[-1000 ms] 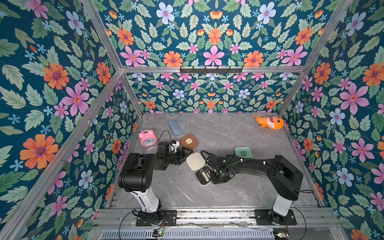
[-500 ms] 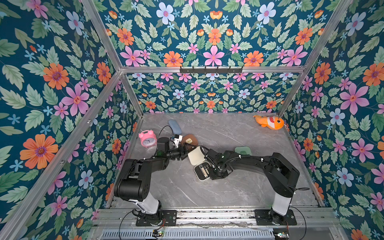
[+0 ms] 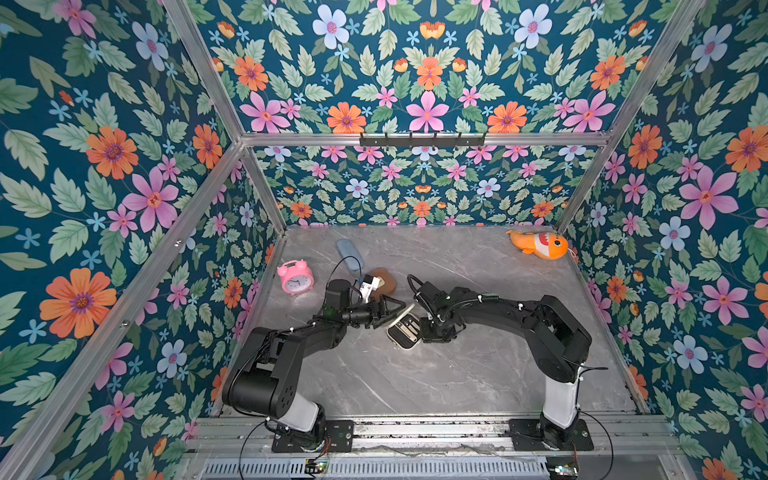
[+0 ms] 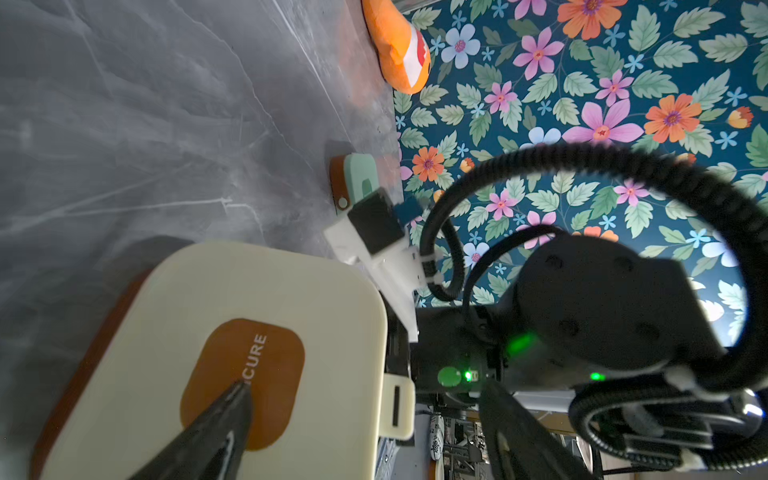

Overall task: Organize nail clipper sets
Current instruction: Close the storage box at the center of the board.

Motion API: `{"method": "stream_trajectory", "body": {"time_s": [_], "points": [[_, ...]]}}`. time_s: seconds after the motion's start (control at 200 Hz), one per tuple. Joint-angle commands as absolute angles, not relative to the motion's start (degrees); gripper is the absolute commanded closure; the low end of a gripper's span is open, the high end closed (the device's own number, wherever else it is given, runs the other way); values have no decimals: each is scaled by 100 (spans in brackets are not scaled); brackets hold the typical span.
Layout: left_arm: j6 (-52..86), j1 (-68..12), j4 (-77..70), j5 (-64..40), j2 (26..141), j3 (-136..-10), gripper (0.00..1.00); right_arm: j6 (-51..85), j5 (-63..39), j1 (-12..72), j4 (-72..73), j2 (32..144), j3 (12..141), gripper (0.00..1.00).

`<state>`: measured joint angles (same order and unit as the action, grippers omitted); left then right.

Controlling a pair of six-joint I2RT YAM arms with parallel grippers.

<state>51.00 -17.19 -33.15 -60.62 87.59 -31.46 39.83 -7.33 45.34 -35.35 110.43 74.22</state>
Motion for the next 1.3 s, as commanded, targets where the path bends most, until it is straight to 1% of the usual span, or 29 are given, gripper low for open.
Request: {"method": "stream_trajectory", "body": {"time_s": [0.0,0.15,0.295,0.37,0.495,0.625,0.79,1.135,1.295], "points": [[5264,-1867,-3605,-5973,8858,-3107,13,3907,-830,4403,-3378,11118,7576,63],[5431,-2124,-3800,-5700,9168,-3123,18,3872,-841,4244,-3413,11257,7842,61],[5542,-2256,-3790,-5275,9436,-3189,25,4244,-458,4054,-3709,11080,7808,58],[5482,-2270,-3506,-4989,9496,-3250,29,4344,-360,4051,-3694,10865,7697,57],[5147,-2290,-2606,-4554,9630,-3438,31,4502,-514,4163,-3496,10579,7590,57],[4934,-2294,-2167,-4296,9737,-3460,31,4712,-756,4462,-3226,10492,7672,60],[4885,-2296,-2109,-4202,9790,-3415,31,5021,-969,4671,-2938,10588,7751,65],[4859,-2294,-2098,-4200,9756,-3407,31,5334,-1184,4685,-2520,10760,7421,66],[4852,-2290,-2084,-4238,9723,-3451,31,5385,-1126,4686,-2523,10896,7379,66]]}}
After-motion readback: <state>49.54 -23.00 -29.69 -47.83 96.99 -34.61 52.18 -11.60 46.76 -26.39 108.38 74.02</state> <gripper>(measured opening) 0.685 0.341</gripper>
